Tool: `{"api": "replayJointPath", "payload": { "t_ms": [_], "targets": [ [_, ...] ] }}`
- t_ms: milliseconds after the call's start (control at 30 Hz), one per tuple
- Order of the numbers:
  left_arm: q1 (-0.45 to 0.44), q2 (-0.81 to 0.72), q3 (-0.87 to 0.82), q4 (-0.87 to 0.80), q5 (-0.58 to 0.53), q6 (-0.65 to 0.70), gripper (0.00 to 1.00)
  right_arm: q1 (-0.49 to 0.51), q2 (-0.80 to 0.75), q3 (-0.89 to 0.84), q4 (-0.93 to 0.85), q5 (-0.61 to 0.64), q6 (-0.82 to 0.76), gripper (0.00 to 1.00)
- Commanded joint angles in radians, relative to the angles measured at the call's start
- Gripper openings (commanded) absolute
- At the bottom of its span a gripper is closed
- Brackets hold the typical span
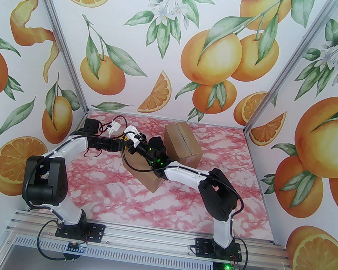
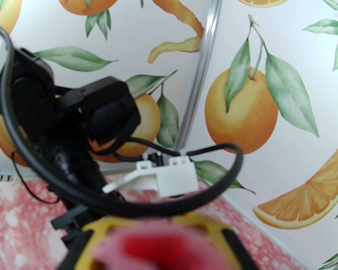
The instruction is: Unpack the express box
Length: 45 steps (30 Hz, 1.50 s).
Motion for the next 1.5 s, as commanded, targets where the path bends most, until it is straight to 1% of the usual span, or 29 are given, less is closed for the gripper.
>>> {"api": "replayJointPath", "payload": {
  "t_ms": [0,267,533,733,867,1067,1233,1400,1467],
  "targets": [
    [-0.016,0.025,-0.014,-0.032,-0.062,0.009,0.57,0.002,0.031,-0.014,0.066,0.036,-0.049,0.0],
    [-0.021,0.032,-0.012,-0.033,-0.069,0.005,0.57,-0.003,0.033,-0.022,0.066,0.052,-0.093,0.0],
    [-0.026,0.044,-0.005,-0.032,-0.082,0.001,0.56,-0.004,0.004,-0.045,0.062,0.056,-0.147,0.0],
    [-0.026,0.053,-0.001,-0.046,-0.101,0.002,0.56,-0.008,-0.029,-0.068,0.047,0.027,-0.157,0.0],
    [-0.028,0.056,0.004,-0.055,-0.108,0.006,0.55,-0.015,-0.05,-0.076,0.038,-0.016,-0.159,0.0],
    [-0.026,0.062,0.01,-0.06,-0.114,0.01,0.55,-0.027,-0.067,-0.082,-0.002,-0.048,-0.187,0.0],
    [-0.025,0.068,0.014,-0.062,-0.12,0.009,0.55,-0.03,-0.086,-0.081,-0.069,-0.079,-0.225,0.0],
    [-0.027,0.078,0.023,-0.067,-0.125,0.008,0.55,-0.03,-0.103,-0.098,-0.07,-0.08,-0.249,0.0],
    [-0.028,0.082,0.025,-0.066,-0.123,0.006,0.55,-0.03,-0.112,-0.097,-0.068,-0.099,-0.249,0.0]
  ]
}}
